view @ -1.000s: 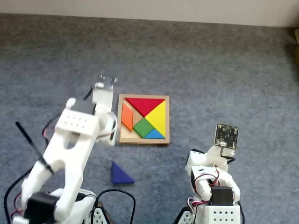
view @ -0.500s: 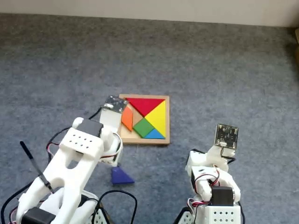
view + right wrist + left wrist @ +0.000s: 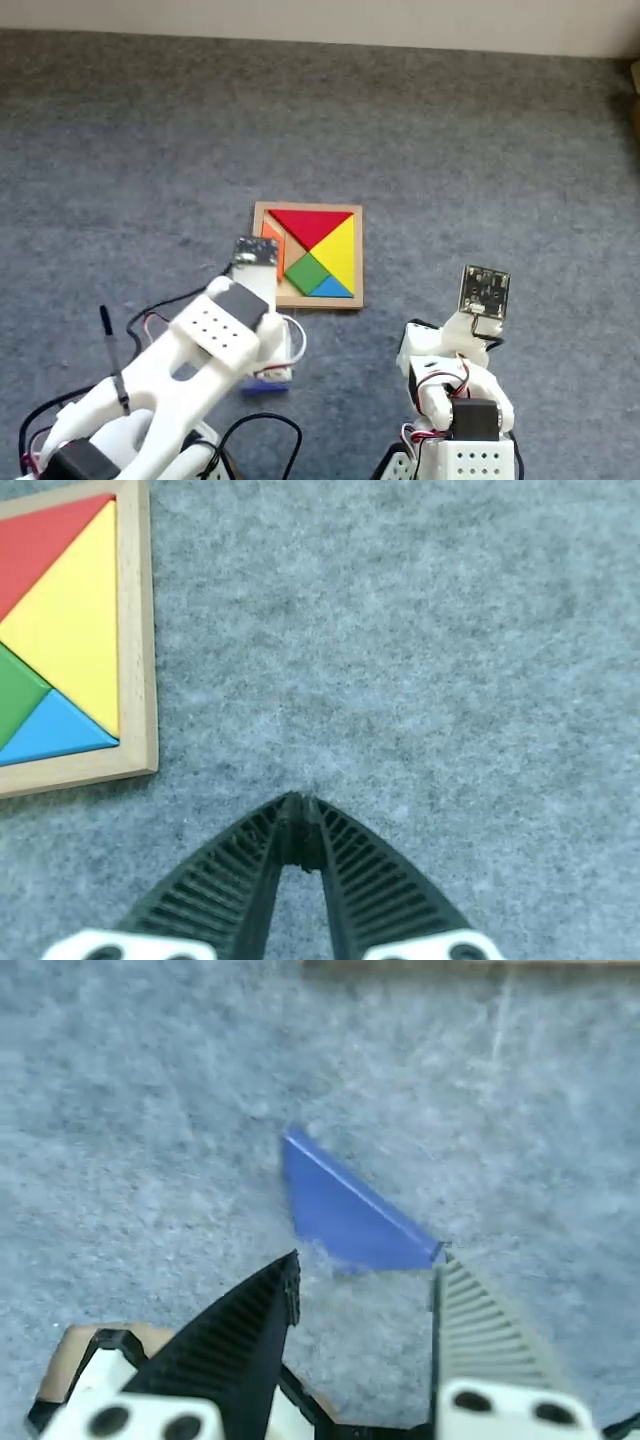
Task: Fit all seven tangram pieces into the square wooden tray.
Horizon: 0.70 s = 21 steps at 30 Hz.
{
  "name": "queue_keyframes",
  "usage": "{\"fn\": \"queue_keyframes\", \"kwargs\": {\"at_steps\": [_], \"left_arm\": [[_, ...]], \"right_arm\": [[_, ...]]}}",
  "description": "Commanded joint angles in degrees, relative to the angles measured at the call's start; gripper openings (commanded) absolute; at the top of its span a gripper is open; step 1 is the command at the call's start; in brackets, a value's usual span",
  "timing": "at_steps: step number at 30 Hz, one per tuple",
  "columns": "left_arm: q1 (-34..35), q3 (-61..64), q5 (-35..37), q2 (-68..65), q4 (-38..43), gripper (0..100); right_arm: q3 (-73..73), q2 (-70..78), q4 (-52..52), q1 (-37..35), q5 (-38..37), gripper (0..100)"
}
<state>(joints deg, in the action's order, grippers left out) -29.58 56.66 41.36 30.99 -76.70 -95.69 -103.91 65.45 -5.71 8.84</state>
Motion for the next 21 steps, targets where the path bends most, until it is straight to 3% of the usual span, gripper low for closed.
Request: {"fn": "queue_keyframes", "kwargs": {"at_steps": [1, 4, 15, 21], "left_arm": [[-3.2, 2.1, 1.3, 1.1, 2.0, 41], [-2.9, 4.2, 1.4, 1.1, 3.3, 50], [-1.2, 5.8, 1.4, 0.0, 5.5, 40], [-0.7, 6.9, 1.4, -13.8, 12.7, 40]], "right_arm": [[-5.7, 0.0, -1.2, 0.7, -0.4, 0.9], [-5.7, 0.0, -1.2, 0.7, -0.4, 0.9], [-5.7, 0.0, -1.2, 0.8, -0.4, 0.9], [-5.7, 0.0, -1.2, 0.8, -0.4, 0.9]]}}
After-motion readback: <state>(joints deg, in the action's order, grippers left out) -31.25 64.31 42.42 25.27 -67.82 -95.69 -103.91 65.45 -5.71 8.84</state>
